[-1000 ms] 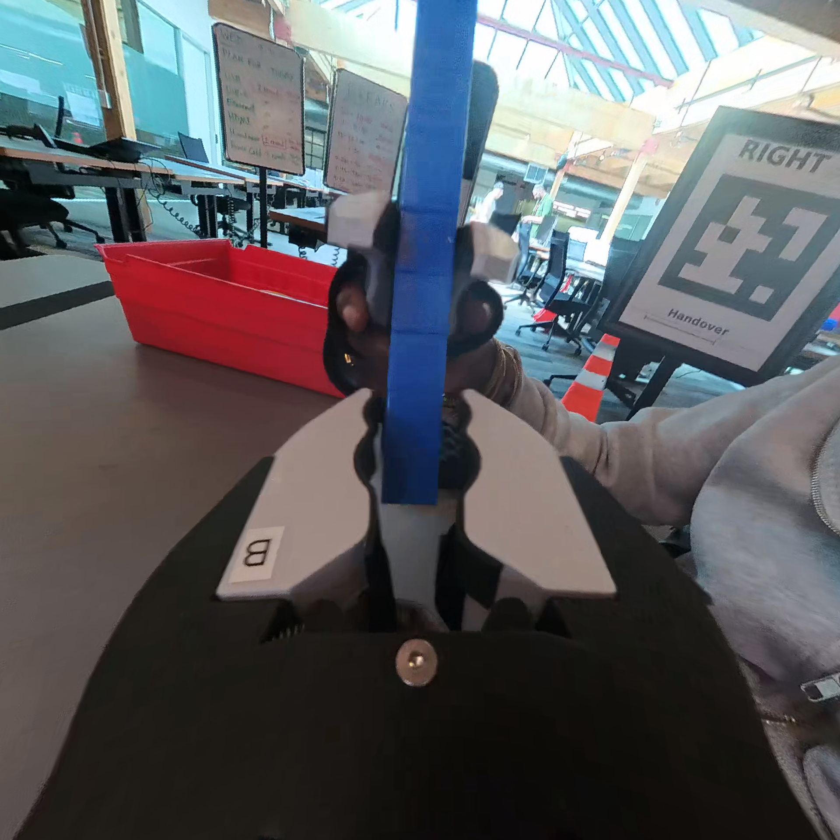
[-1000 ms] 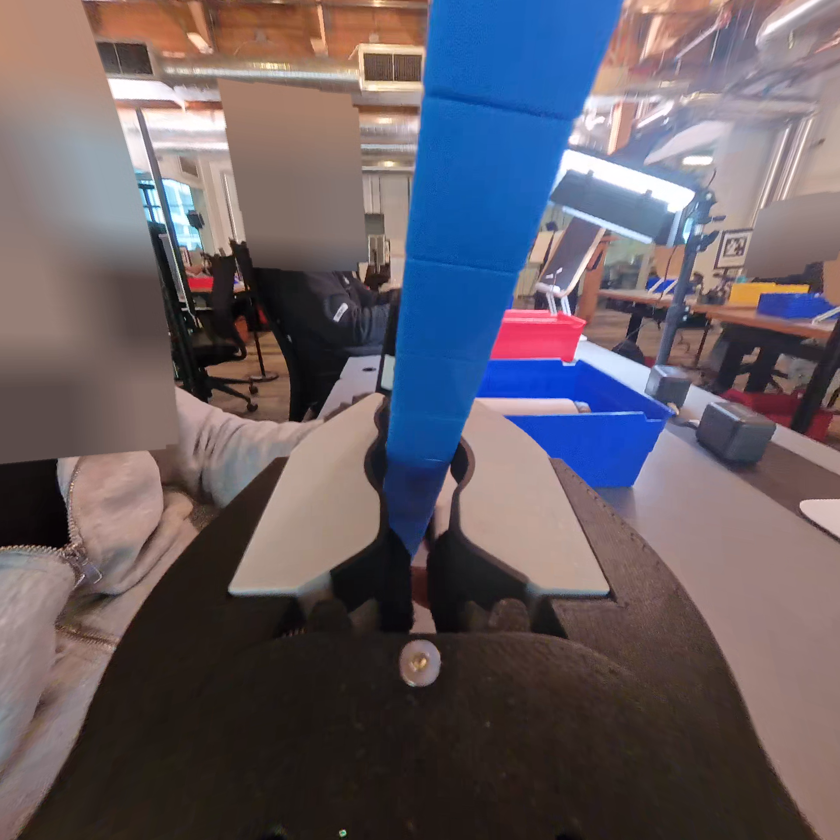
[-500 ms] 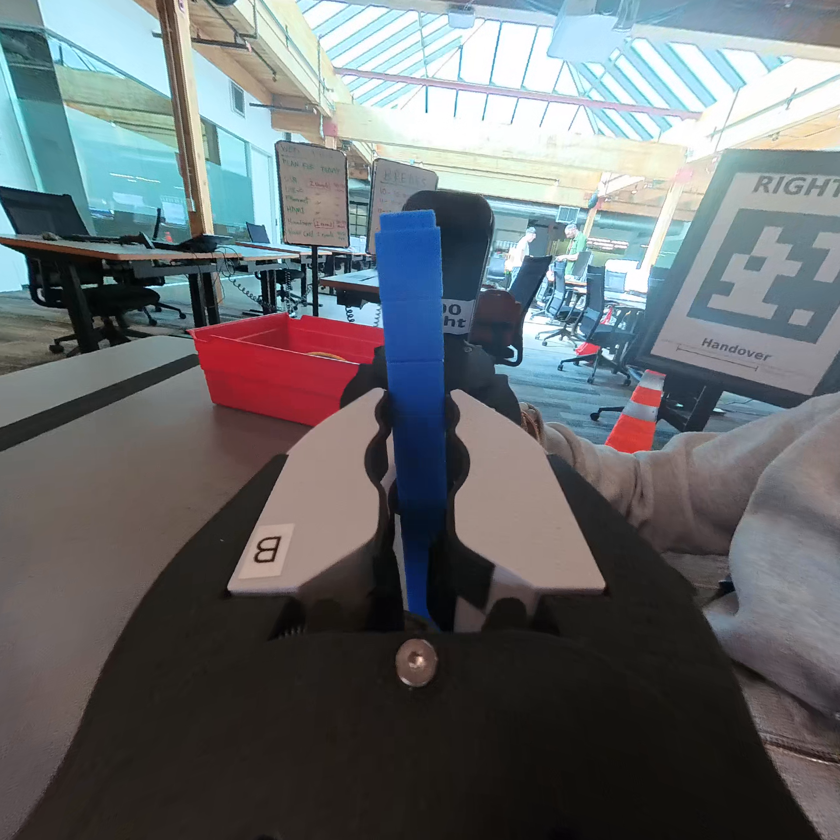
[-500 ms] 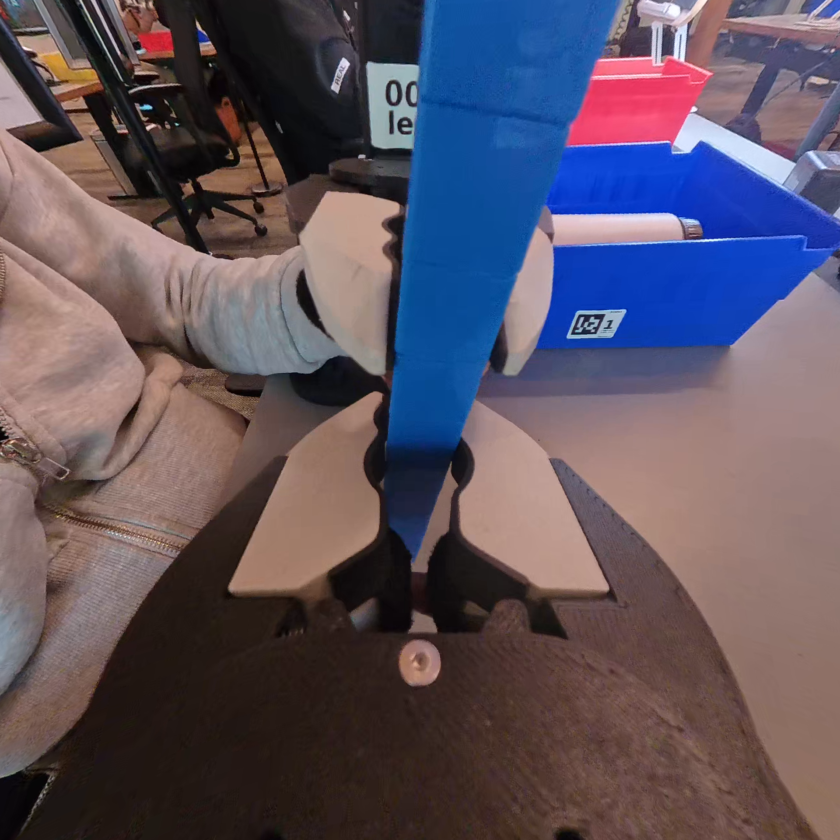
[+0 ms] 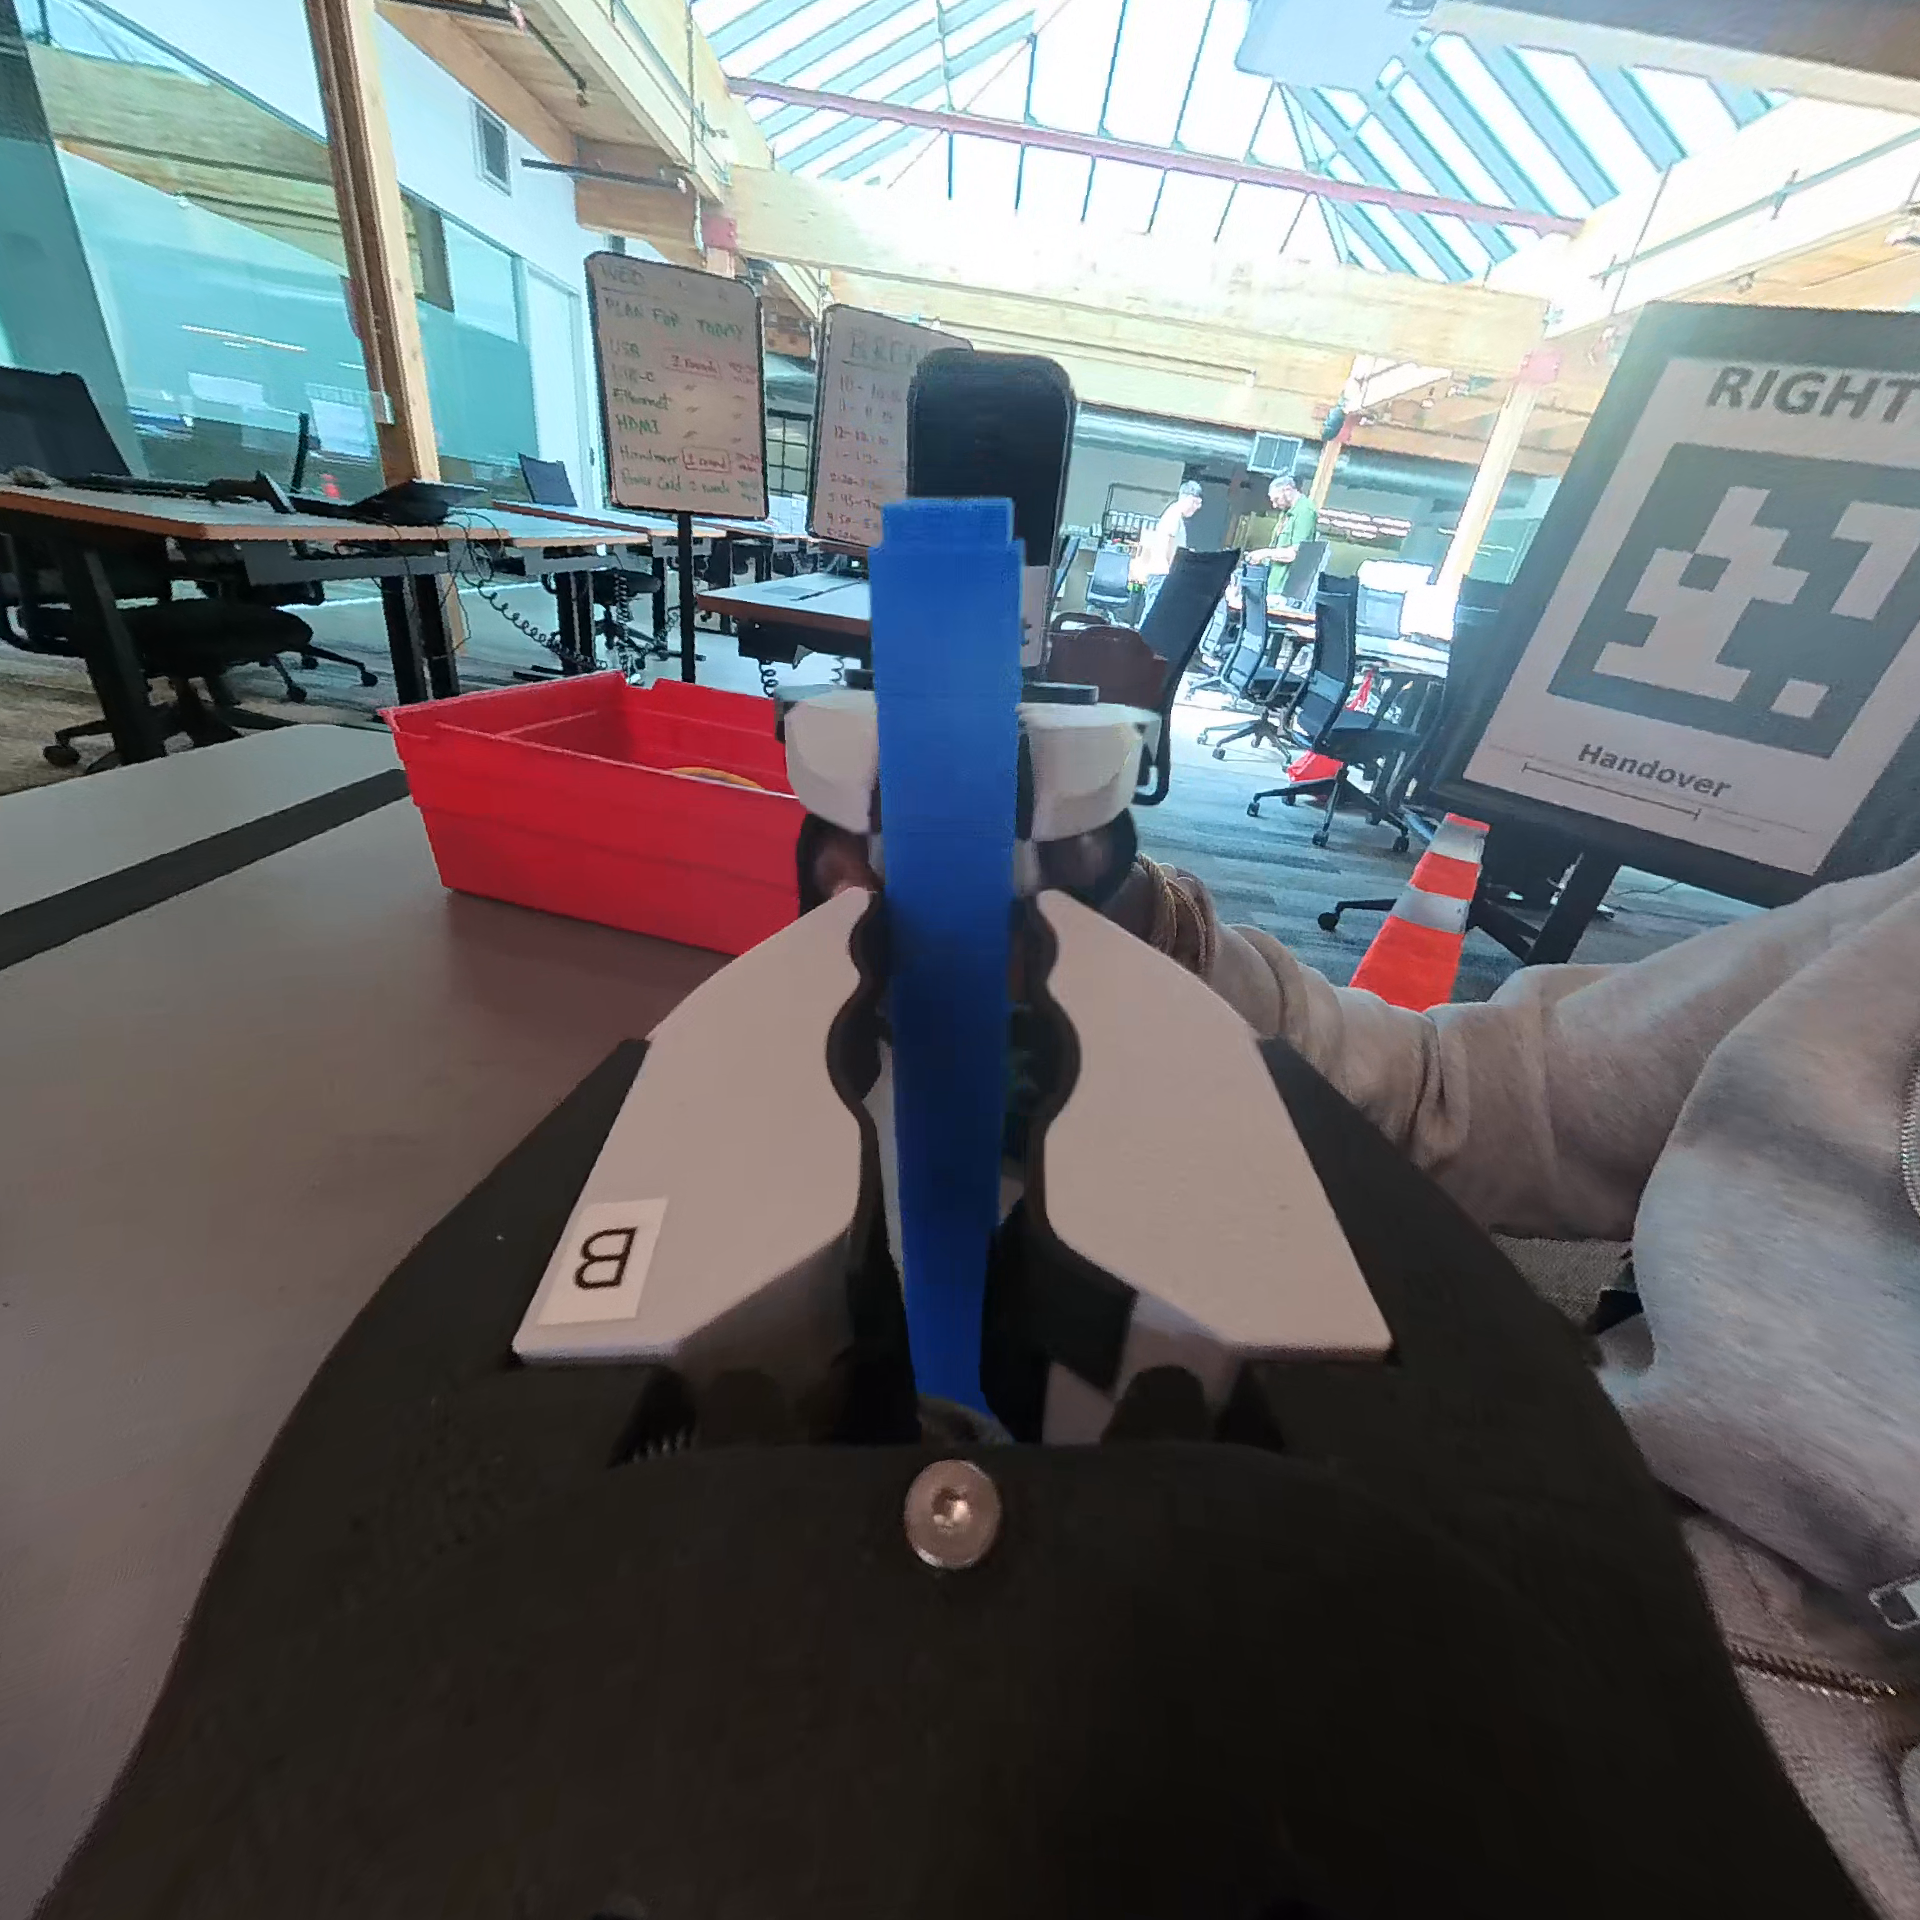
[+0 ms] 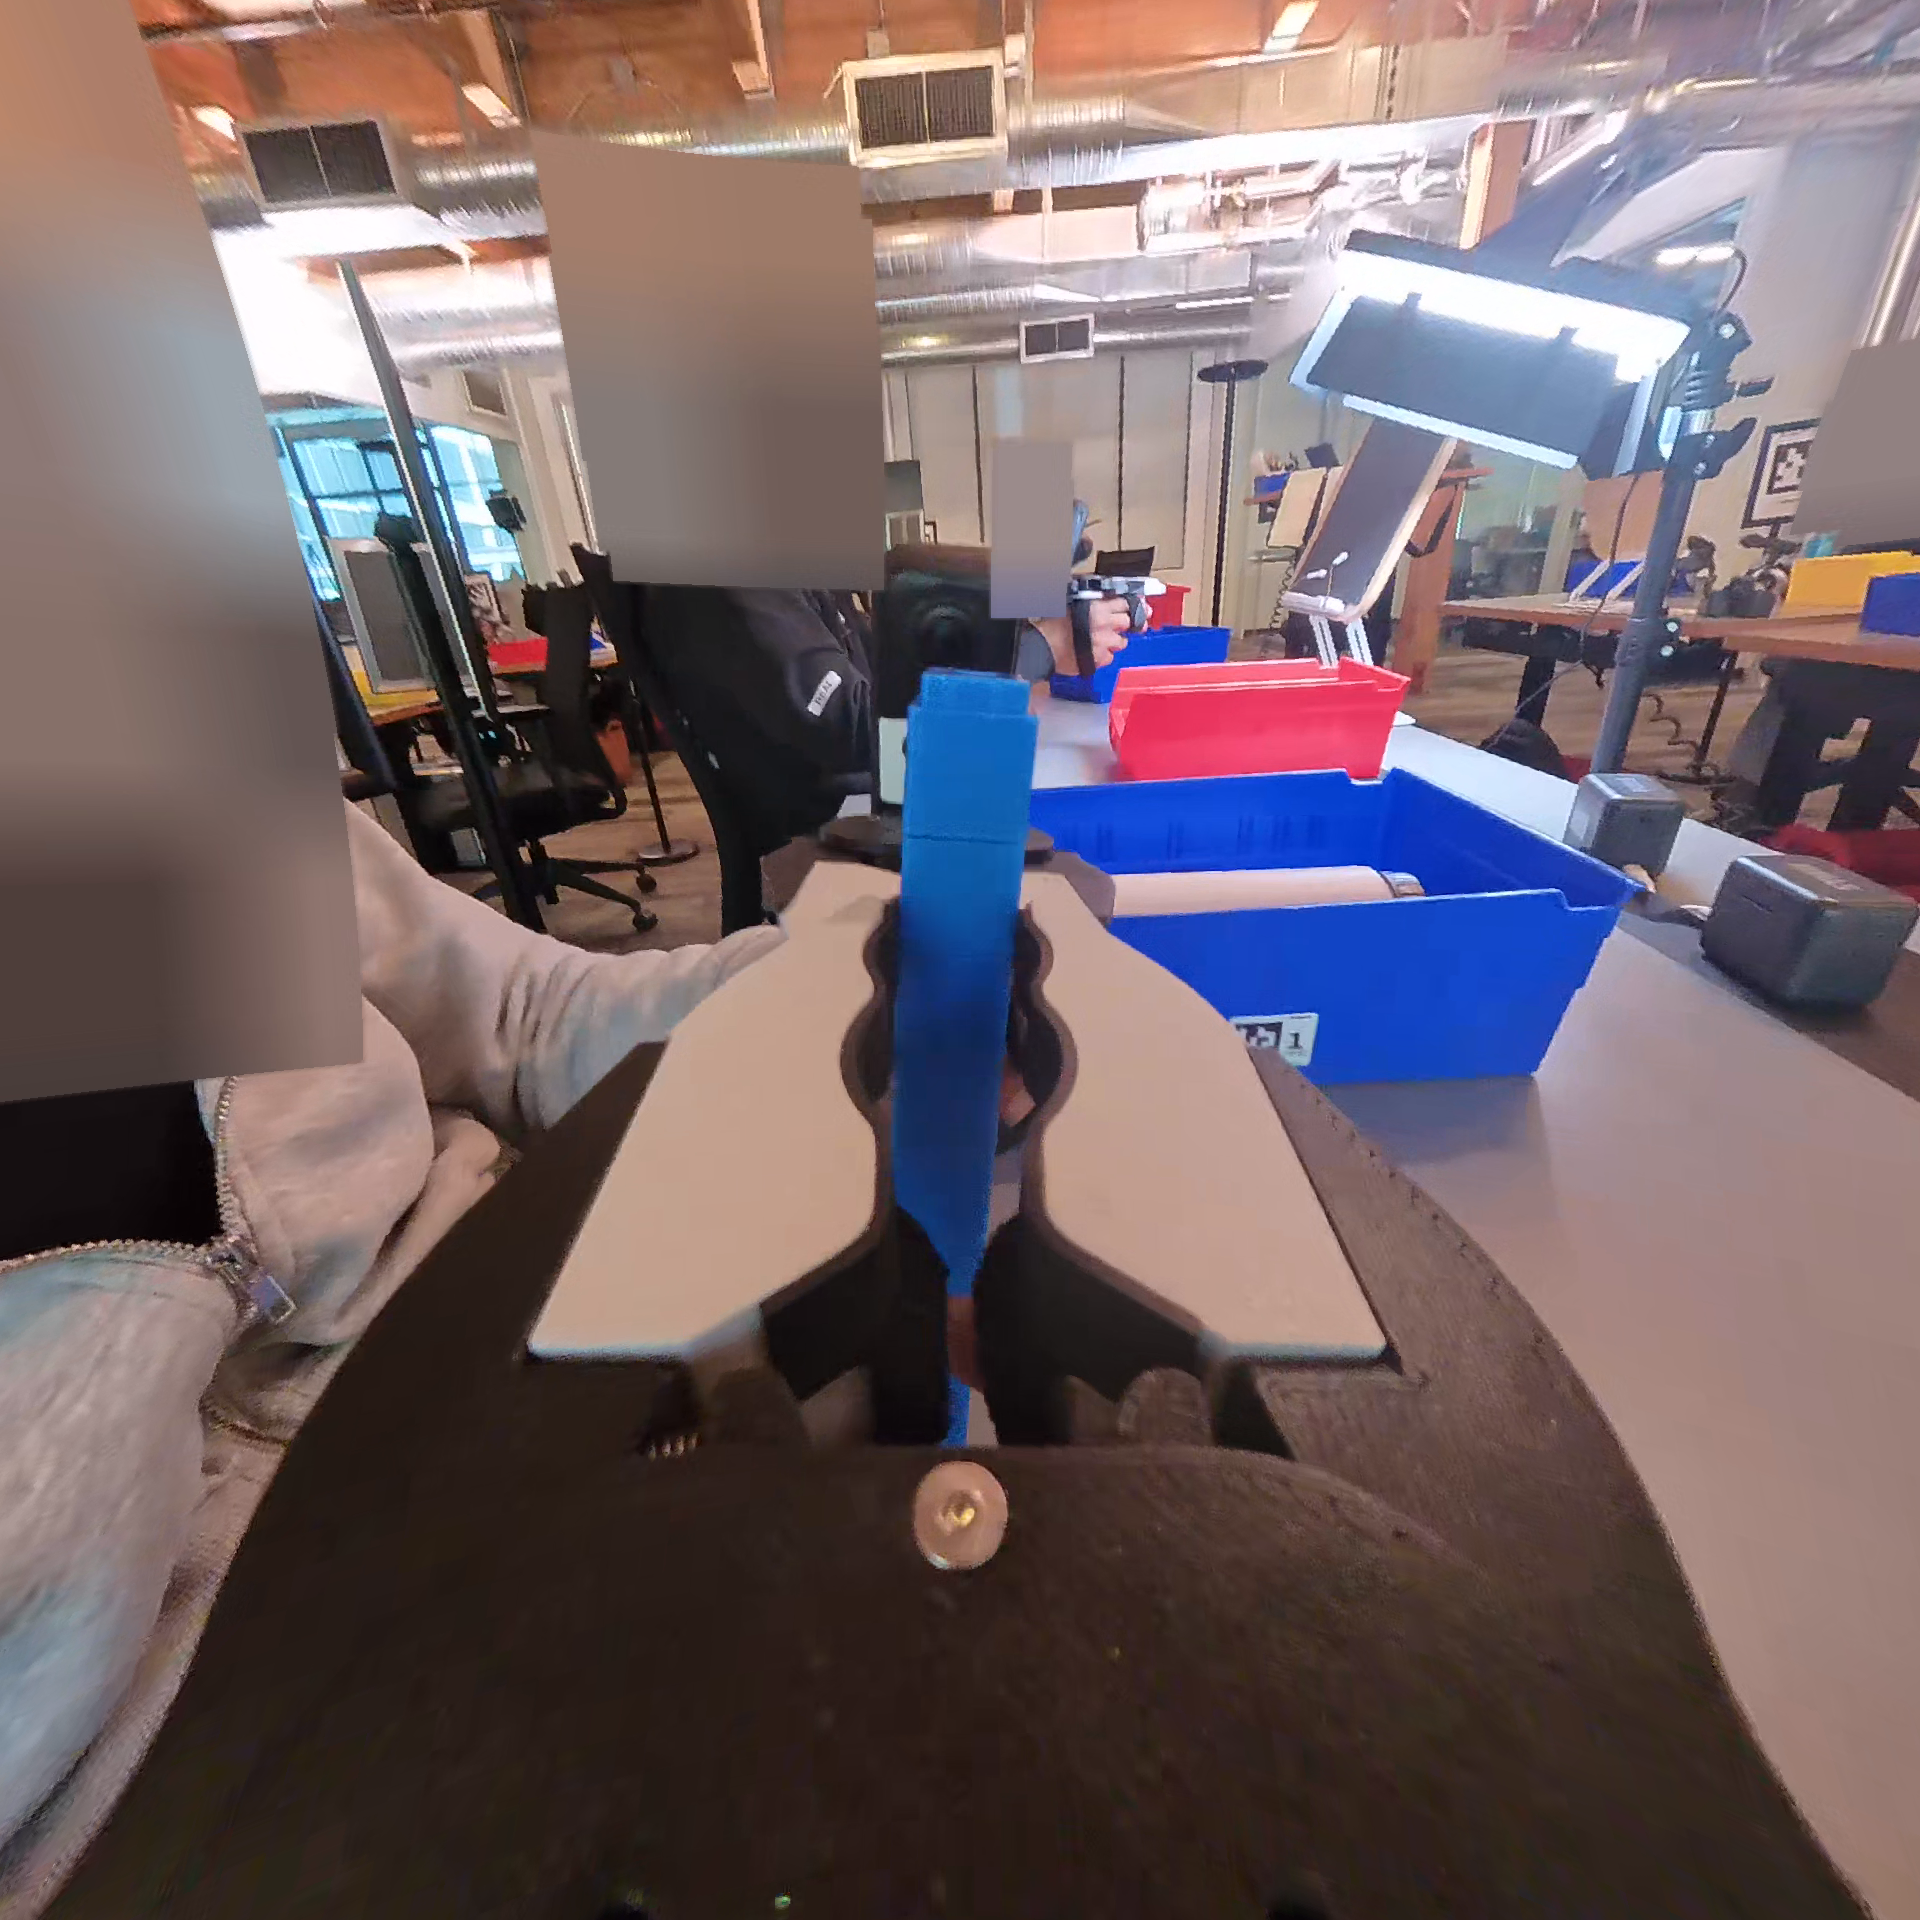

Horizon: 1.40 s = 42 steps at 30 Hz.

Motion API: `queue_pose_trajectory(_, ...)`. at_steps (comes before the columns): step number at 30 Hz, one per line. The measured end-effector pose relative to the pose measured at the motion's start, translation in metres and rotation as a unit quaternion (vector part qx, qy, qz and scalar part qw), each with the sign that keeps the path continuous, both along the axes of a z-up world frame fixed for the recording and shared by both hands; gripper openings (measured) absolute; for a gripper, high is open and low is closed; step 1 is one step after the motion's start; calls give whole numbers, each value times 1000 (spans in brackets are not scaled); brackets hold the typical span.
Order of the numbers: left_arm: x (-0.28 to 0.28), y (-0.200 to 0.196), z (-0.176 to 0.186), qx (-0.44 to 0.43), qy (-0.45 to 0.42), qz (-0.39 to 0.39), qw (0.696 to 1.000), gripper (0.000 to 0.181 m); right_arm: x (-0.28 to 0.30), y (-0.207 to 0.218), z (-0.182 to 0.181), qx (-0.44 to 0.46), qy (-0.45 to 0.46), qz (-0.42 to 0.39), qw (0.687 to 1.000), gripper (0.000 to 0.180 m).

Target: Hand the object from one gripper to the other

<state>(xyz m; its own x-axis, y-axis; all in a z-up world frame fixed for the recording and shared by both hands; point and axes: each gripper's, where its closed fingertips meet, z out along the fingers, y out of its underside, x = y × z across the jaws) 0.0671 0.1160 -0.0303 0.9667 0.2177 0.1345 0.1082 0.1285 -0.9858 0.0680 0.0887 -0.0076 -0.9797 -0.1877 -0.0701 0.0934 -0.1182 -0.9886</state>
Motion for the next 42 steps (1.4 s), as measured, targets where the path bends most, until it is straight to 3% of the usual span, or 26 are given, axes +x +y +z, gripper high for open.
queue_pose_trajectory(2, 1, -6, 10, 18, 7, 1, 1000, 44, 0, 0, -3, 15, 18, -8, 1000, 21)
queue_pose_trajectory(4, -2, -15, 24, 52, 11, 12, 998, 52, 3, -2, -9, 35, 33, -7, 999, 21)
queue_pose_trajectory(9, 4, -20, 39, 90, 32, 1, 995, 22, 10, -14, -19, 64, 36, 4, 997, 21)
queue_pose_trajectory(11, 4, -22, 43, 97, 46, 9, 994, 22, 10, -15, -17, 53, 27, 4, 998, 21)
queue_pose_trajectory(14, 2, -35, 58, 146, 48, 21, 988, 22, 9, -19, -35, 100, 14, 13, 995, 49)
queue_pose_trajectory(18, -2, -51, 68, 193, 37, 35, 980, 22, 16, -26, -63, 171, 1, 53, 984, 21)
queue_pose_trajectory(20, -4, -51, 65, 197, 25, 34, 980, 22, 17, -26, -64, 176, 5, 53, 983, 21)
queue_pose_trajectory(24, 0, -27, 34, 100, -13, -11, 995, 48, 16, -20, -53, 153, 8, 54, 987, 21)
queue_pose_trajectory(26, 6, -18, 27, 73, -5, -31, 997, 23, 17, -18, -48, 141, 7, 53, 989, 21)
queue_pose_trajectory(29, 2, -22, 32, 89, 12, -3, 996, 22, 15, -19, -45, 129, 3, 47, 991, 22)
queue_pose_trajectory(32, -4, -43, 52, 162, 23, 28, 986, 22, 15, -19, -56, 159, -12, 55, 986, 50)
queue_pose_trajectory(33, -6, -50, 58, 184, 27, 37, 982, 22, 17, -20, -65, 187, -12, 63, 980, 48)
queue_pose_trajectory(35, -6, -59, 65, 215, 25, 37, 976, 22, 20, -21, -77, 220, -5, 74, 973, 22)
queue_pose_trajectory(38, -6, -60, 65, 225, 12, 26, 974, 25, 18, -18, -73, 212, -2, 73, 975, 22)
queue_pose_trajectory(40, -5, -50, 55, 184, 5, 16, 983, 40, 15, -13, -66, 196, 1, 67, 978, 22)
queue_pose_trajectory(42, 1, -42, 49, 154, 10, -7, 988, 36, 15, -8, -60, 186, 4, 67, 980, 22)
